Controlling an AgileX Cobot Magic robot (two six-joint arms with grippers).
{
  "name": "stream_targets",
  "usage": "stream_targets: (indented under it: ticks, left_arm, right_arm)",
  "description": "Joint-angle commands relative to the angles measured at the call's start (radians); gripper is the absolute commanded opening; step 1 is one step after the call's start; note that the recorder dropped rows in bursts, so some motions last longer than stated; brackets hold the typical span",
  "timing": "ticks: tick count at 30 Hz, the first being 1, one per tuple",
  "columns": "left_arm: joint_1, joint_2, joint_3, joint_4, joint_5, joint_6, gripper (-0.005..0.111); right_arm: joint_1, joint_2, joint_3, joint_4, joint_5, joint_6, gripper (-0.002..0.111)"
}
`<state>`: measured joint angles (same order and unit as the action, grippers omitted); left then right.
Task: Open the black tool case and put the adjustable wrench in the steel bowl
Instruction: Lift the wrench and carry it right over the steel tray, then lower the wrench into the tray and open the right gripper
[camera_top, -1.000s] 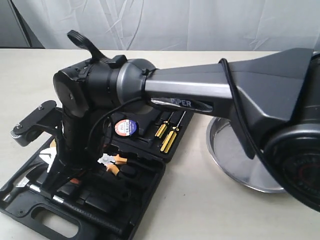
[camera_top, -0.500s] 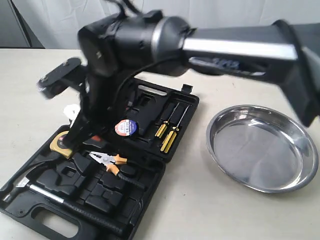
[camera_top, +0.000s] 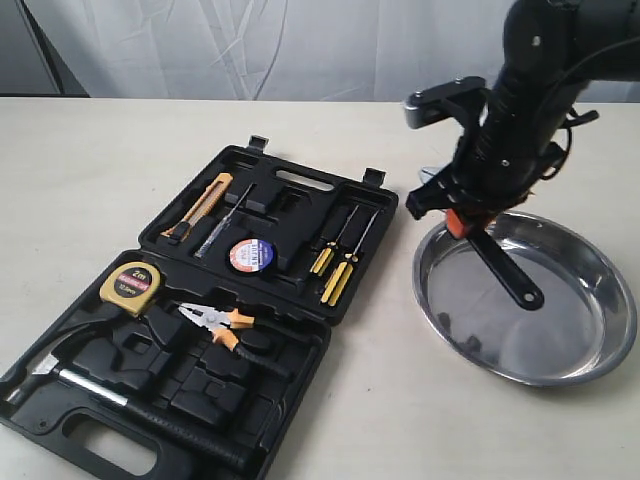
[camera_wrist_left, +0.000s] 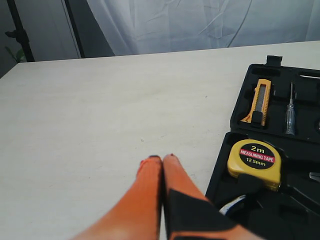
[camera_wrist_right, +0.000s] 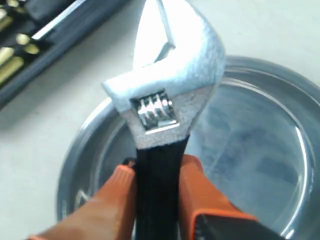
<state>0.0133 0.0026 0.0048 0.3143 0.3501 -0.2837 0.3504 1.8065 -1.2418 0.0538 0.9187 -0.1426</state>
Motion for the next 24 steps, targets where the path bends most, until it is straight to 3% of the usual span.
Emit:
stream_targets:
  ticks: [1,24]
  left_arm:
    - [0.004,-0.003,-0.005,0.005,-0.011,-0.001,0.000]
    - [0.004,-0.003,-0.005,0.005,-0.011,-0.001,0.000]
  right_arm:
    - [-0.089,0.033,0.031,0.000,-0.041,-0.003,-0.001]
    - [-0.112,0.185,0.031,-0.042,-0.061,0.008,-0.001]
